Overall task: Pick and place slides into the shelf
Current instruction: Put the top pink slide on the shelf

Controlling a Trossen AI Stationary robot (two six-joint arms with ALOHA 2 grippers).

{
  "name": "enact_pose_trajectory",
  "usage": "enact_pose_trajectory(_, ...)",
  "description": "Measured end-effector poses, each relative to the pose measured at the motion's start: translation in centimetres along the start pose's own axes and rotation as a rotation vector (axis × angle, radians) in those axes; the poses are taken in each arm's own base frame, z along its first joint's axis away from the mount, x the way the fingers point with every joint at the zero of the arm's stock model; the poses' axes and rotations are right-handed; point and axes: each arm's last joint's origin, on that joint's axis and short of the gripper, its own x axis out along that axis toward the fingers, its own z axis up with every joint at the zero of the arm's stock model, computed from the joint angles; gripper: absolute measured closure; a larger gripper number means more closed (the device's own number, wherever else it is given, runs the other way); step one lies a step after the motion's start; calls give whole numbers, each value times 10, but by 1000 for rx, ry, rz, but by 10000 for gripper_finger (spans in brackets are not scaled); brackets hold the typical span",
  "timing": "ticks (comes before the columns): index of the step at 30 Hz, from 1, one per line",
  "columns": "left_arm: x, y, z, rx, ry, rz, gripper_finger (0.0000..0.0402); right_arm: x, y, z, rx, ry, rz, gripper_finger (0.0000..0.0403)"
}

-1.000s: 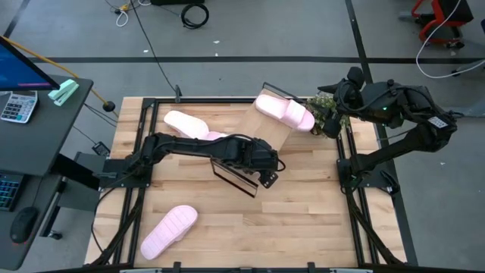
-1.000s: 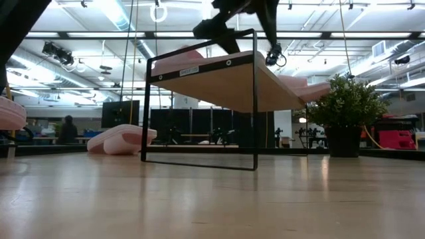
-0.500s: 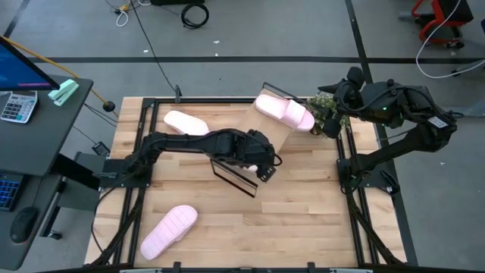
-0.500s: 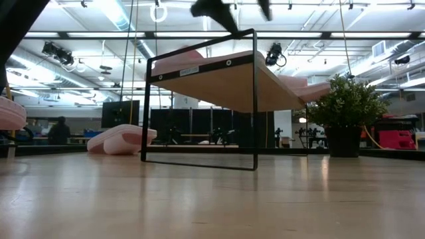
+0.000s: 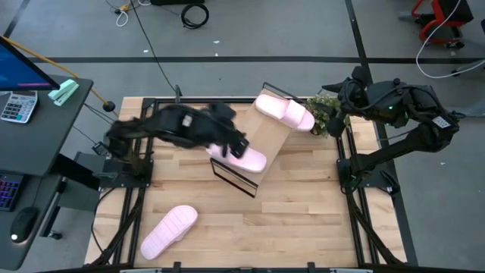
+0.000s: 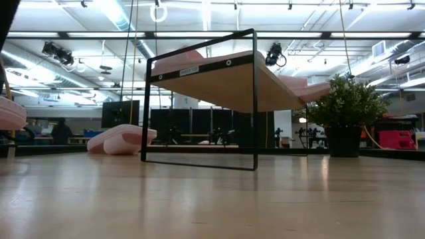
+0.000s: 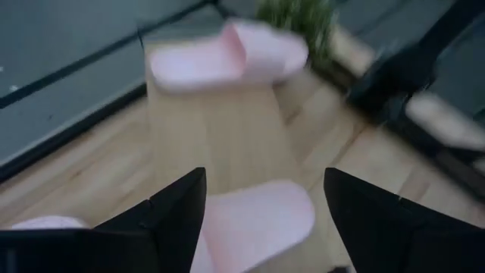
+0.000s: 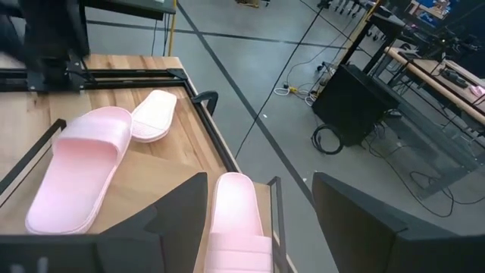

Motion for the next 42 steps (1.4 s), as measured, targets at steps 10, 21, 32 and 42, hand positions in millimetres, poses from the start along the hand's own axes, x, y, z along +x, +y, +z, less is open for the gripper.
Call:
enact_pose_trajectory(10, -54, -9, 14, -60, 39, -523, 164, -1, 0, 0, 2, -1, 14, 159)
enact_pose_trajectory(21, -40, -70, -23, 132, 209, -839, 186, -1, 4, 0, 41, 2, 137, 159)
enact_pose_trajectory(32, -2, -99, -87, 140, 372, -802, 232, 1, 20, 1, 62, 40, 574, 159)
enact_pose_trajectory(42, 19, -111, -155, 77, 484, -752, 290, 22, 47, 0, 20, 194, 789, 159)
